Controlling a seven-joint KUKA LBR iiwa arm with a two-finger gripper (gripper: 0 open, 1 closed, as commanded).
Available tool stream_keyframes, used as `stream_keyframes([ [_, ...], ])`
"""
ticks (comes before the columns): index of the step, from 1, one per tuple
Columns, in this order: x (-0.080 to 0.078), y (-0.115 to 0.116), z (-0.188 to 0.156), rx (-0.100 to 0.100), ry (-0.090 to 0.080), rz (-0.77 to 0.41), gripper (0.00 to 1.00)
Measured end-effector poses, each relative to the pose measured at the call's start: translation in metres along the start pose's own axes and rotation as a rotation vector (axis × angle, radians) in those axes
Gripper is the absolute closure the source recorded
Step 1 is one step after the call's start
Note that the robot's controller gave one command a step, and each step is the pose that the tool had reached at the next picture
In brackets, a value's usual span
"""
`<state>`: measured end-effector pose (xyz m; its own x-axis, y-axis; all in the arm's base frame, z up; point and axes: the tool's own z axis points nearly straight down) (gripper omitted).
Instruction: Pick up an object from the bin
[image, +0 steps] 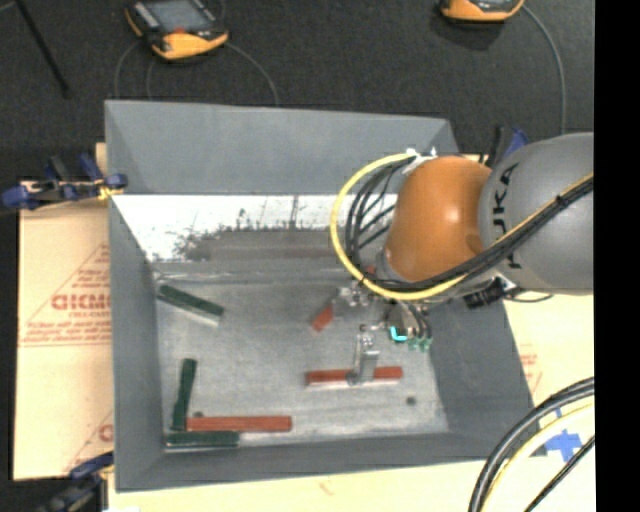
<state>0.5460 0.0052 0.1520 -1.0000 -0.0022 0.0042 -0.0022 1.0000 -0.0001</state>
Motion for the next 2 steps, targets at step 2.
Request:
stream_keyframes([
  [2, 0.033, -0.002, 0.039, 0.001, -0.015, -0.035, 0.0],
])
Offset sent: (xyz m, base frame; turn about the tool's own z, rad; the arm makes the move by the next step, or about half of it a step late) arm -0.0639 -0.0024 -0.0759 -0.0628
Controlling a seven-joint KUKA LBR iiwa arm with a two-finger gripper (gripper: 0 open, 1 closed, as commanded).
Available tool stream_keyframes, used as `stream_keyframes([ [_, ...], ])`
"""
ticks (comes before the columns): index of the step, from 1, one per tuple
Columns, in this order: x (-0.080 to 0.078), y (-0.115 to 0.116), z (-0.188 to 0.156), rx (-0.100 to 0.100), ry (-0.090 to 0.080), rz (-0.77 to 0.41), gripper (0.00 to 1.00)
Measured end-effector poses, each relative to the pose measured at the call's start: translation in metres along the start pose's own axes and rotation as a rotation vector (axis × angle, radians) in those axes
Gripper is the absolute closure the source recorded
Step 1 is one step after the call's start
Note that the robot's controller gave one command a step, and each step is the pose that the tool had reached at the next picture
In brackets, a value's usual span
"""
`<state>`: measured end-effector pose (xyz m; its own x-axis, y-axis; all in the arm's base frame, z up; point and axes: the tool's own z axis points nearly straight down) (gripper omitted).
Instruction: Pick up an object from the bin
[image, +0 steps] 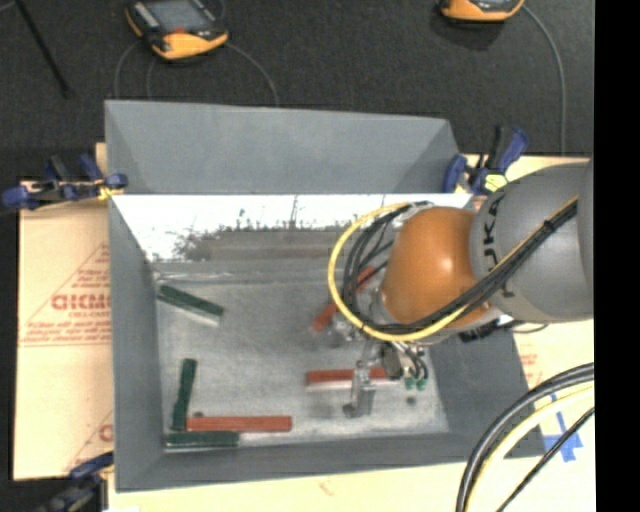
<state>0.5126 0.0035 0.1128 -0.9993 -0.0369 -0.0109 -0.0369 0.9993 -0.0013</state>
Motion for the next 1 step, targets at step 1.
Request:
stream_keyframes([
  [1, -0.0129, 0.0011, 0.0339, -0.001, 0.007, 0.091, 1.0],
])
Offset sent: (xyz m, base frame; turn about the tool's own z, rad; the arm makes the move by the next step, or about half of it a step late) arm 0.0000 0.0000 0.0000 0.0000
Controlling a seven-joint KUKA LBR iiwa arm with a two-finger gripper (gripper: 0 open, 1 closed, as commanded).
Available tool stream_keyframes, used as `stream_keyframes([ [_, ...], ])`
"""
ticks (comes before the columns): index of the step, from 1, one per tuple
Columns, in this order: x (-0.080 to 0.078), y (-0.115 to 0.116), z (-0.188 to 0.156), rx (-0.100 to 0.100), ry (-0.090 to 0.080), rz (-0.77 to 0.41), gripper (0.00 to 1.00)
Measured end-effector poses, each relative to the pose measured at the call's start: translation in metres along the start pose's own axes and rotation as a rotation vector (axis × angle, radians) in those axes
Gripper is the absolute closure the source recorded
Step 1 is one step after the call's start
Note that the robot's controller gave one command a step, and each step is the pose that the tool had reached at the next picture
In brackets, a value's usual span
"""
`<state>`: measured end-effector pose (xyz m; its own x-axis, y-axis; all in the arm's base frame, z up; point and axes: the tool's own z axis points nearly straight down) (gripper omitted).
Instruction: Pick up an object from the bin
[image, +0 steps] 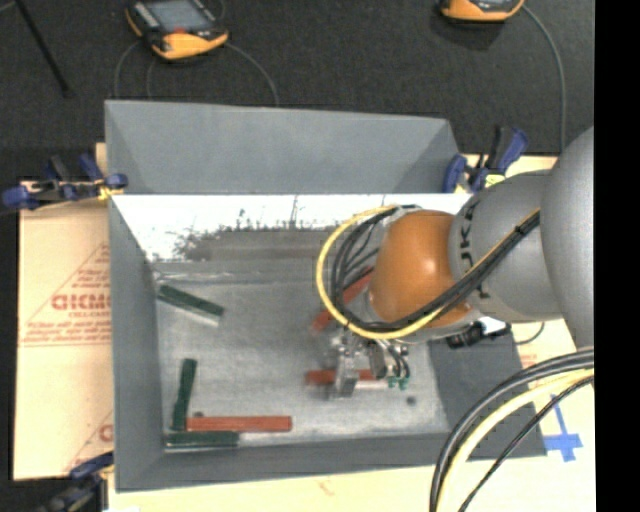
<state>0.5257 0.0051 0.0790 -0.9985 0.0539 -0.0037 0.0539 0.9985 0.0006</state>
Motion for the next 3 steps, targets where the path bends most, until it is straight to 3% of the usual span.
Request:
stream_keyframes([
  [1, 0.0, 0.0, 0.0, 0.0, 0.0, 0.0, 1.0],
  [2, 0.001, -0.002, -0.039, 0.0, 0.01, 0.008, 1.0],
  [3, -0.01, -0.055, -0.03, 0.001, -0.008, -0.008, 1.0],
])
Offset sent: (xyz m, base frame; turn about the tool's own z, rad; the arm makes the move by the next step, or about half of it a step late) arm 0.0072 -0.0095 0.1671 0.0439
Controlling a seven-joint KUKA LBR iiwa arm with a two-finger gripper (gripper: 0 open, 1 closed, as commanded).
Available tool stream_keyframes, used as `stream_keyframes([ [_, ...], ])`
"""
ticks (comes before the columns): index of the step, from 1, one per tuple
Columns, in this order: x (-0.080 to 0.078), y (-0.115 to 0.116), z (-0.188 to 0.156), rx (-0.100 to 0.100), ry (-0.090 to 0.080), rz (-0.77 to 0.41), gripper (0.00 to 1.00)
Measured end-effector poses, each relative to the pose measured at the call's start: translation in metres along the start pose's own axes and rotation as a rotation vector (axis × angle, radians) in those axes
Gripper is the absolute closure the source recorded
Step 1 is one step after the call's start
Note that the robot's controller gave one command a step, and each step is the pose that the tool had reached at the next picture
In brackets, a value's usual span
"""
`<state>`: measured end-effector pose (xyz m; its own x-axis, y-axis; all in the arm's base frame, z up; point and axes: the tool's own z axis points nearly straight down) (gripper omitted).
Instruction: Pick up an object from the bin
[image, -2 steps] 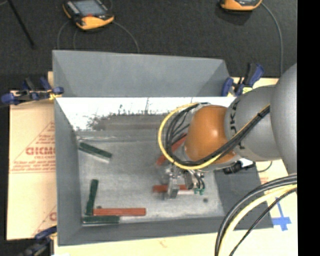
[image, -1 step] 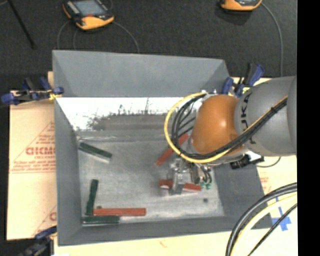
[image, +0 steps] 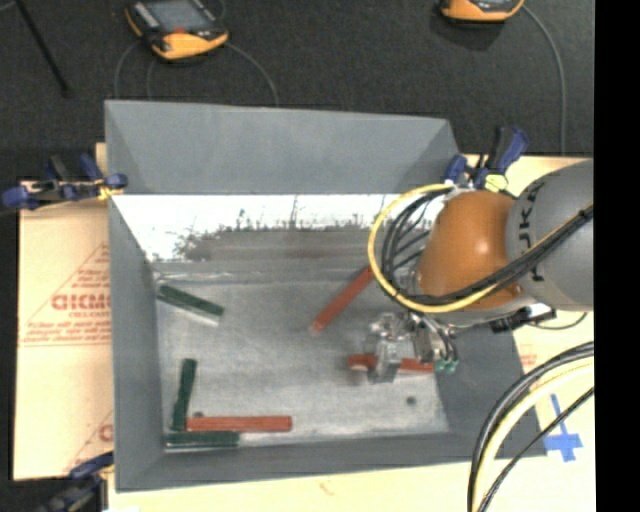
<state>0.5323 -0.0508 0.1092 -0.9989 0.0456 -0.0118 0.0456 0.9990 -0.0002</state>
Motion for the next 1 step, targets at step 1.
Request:
stream_keyframes([
  [1, -0.0371, 0.0202, -0.1238, 0.0, 0.006, 0.009, 1.0],
])
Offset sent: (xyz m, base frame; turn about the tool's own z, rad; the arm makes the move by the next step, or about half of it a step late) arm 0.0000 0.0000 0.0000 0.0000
